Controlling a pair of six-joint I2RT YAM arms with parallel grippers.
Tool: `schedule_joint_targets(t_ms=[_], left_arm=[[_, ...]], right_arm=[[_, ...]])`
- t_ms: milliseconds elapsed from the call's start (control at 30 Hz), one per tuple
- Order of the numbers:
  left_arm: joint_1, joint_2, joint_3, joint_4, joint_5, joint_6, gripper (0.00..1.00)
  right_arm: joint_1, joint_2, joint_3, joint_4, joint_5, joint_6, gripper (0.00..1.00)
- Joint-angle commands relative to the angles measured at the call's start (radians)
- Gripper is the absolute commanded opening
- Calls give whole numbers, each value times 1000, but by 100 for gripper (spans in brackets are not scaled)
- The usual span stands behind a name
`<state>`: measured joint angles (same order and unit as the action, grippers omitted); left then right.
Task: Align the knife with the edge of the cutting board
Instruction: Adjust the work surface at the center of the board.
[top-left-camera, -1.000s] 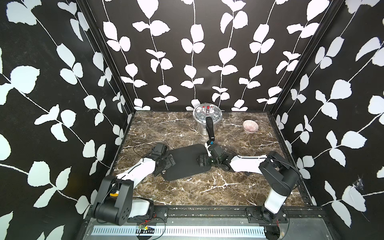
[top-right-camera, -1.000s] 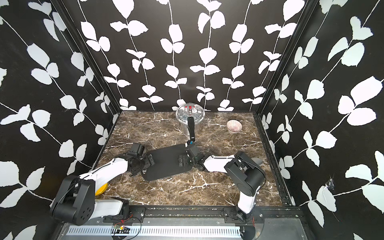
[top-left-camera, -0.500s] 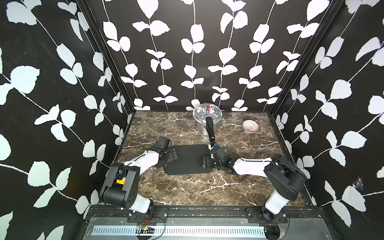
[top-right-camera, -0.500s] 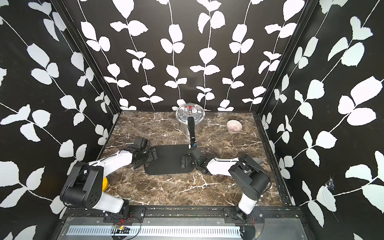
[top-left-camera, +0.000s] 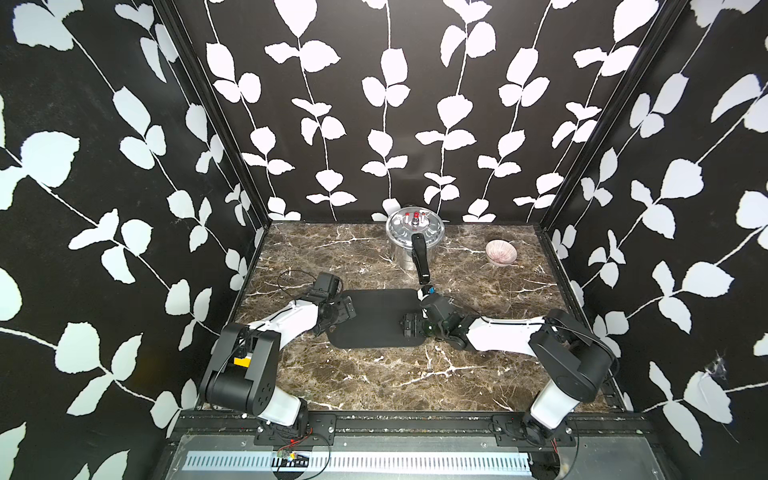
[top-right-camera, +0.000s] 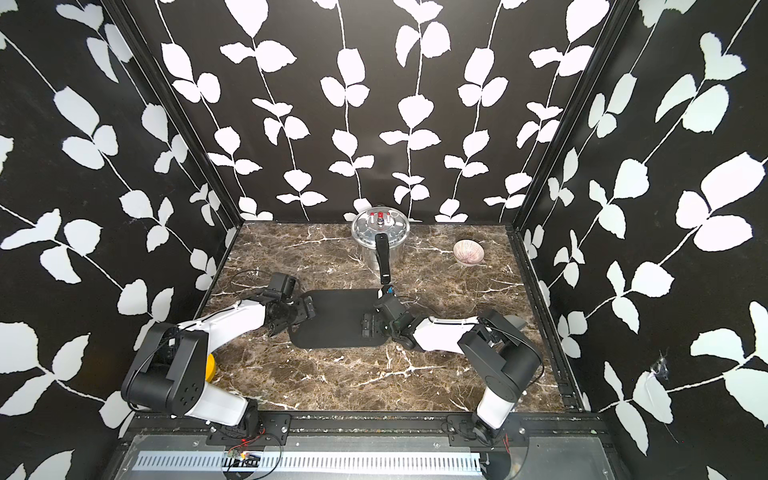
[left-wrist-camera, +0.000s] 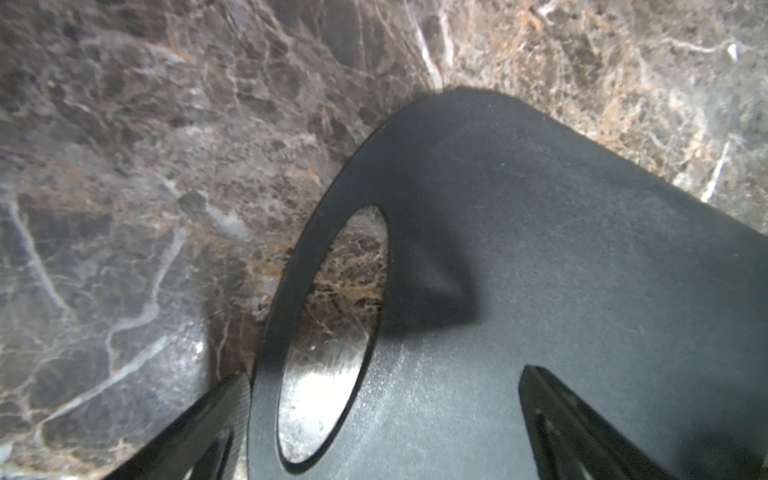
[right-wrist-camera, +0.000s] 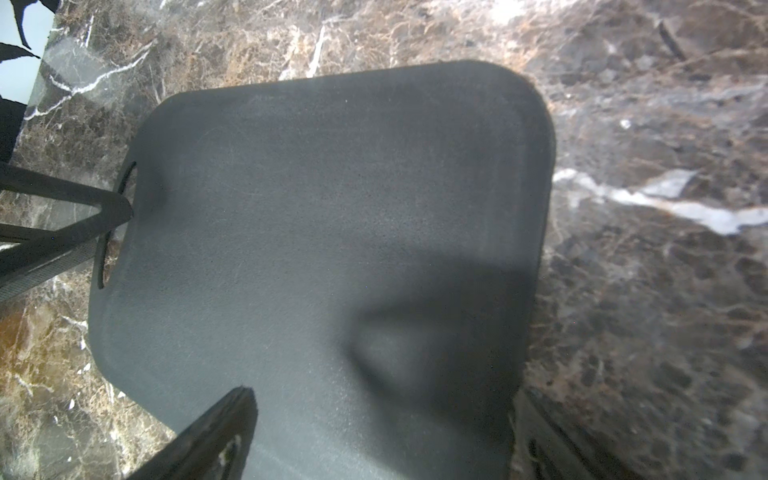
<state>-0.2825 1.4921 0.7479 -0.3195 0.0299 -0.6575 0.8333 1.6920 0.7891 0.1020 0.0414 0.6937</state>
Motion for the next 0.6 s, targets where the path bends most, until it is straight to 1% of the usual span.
schedule_joint_targets(t_ms=[0,233,567], left_arm=[[-9,14,0,1,122,-7,99],[-8,9,-1,3,121,-16,98],[-10,57,39,21,129,-12,98]], right_arm=[[20,-5,21,-32,-40,9,98],[18,1,31,-37,-38,5,98],[-4,35,71,-43,-25,-25,98]])
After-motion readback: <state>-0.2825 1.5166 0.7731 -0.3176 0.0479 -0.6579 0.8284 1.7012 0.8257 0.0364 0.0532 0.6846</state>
